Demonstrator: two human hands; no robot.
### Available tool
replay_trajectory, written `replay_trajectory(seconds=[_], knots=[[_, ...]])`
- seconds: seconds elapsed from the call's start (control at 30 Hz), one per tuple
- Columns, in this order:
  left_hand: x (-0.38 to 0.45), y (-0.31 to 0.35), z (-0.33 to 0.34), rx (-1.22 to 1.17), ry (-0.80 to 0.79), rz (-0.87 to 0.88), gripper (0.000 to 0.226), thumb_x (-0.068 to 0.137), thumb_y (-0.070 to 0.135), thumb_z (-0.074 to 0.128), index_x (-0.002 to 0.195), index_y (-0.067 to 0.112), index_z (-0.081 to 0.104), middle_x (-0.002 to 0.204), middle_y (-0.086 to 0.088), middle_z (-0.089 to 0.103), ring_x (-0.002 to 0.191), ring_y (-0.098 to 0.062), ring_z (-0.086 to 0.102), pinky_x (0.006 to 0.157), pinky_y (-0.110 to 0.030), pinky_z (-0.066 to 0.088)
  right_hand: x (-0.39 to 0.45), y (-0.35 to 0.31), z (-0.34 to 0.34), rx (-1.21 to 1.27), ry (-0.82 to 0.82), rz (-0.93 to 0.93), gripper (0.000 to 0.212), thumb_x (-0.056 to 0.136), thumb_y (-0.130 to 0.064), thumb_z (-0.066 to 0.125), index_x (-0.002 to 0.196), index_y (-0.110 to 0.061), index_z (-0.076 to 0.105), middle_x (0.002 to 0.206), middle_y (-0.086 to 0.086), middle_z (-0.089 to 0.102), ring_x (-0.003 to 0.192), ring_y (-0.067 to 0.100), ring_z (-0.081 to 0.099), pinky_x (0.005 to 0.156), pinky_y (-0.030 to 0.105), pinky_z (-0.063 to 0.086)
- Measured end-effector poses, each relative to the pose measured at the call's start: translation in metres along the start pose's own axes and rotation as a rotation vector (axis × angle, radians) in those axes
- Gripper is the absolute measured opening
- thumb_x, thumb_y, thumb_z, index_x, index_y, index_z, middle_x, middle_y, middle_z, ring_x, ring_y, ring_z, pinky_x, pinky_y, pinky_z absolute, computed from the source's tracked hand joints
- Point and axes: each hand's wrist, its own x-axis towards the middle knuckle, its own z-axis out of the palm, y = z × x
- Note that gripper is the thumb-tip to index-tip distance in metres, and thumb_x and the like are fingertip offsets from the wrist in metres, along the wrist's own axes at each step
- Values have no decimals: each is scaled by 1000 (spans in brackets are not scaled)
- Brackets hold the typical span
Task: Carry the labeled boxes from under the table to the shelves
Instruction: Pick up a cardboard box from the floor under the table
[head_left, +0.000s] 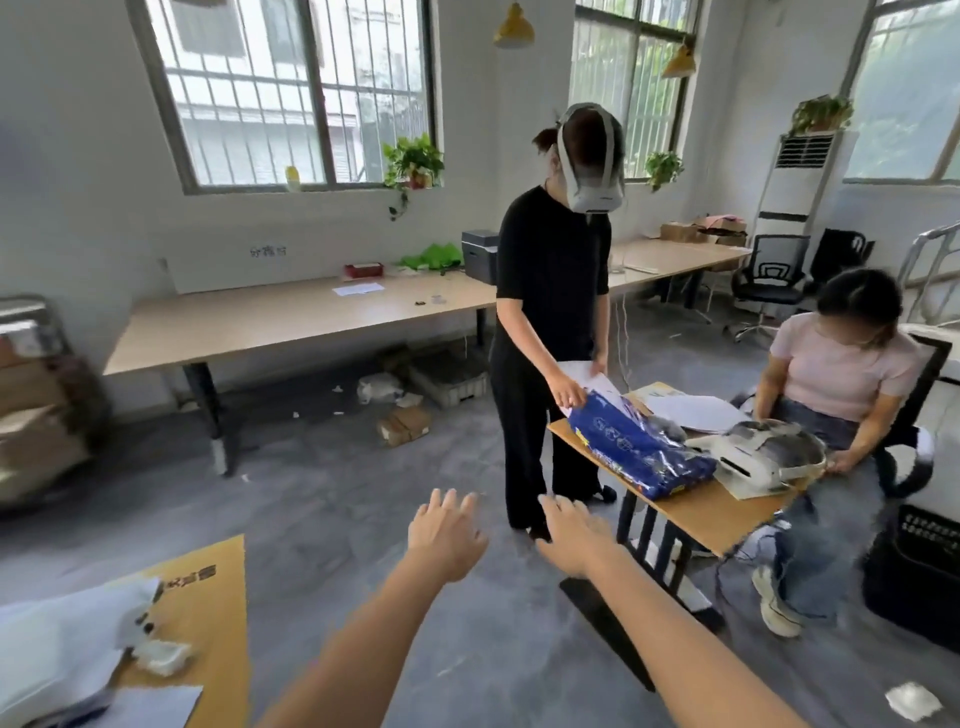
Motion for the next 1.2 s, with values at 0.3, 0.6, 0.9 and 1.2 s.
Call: replay_trajectory(seconds=[0.3, 0.6, 0.9, 1.2], knots=[[129, -84, 12, 73, -50, -171, 63, 92, 44, 38, 148, 19, 22, 155, -10, 26, 145, -32, 15, 117, -43, 21, 185, -44, -10, -103, -44, -205, 66, 95, -38, 41, 151, -18, 11, 155, 7, 23, 140, 31, 25, 108, 47, 29], [311, -173, -14, -3, 1, -226, 65, 92, 44, 38, 149, 20, 19, 156, -7, 27, 145, -32, 16, 117, -45, 20, 387, -91, -34, -219, -78, -280, 69, 96, -44, 36, 153, -22, 3, 161, 8, 8, 147, 30, 12, 115, 47, 21], [472, -230, -22, -17, -46, -296, 64, 92, 45, 38, 149, 21, 21, 157, -8, 25, 146, -32, 16, 118, -45, 18, 567, -123, -50, -187, -109, -354, 70, 95, -43, 39, 152, -19, 6, 161, 8, 11, 147, 30, 12, 117, 48, 17], [661, -267, -33, -22, -56, -342, 65, 88, 43, 40, 148, 22, 24, 156, -3, 28, 146, -23, 19, 117, -43, 19, 757, -124, -73, -174, -169, -400, 69, 95, -41, 42, 151, -14, 12, 158, 13, 17, 145, 33, 18, 116, 47, 20]])
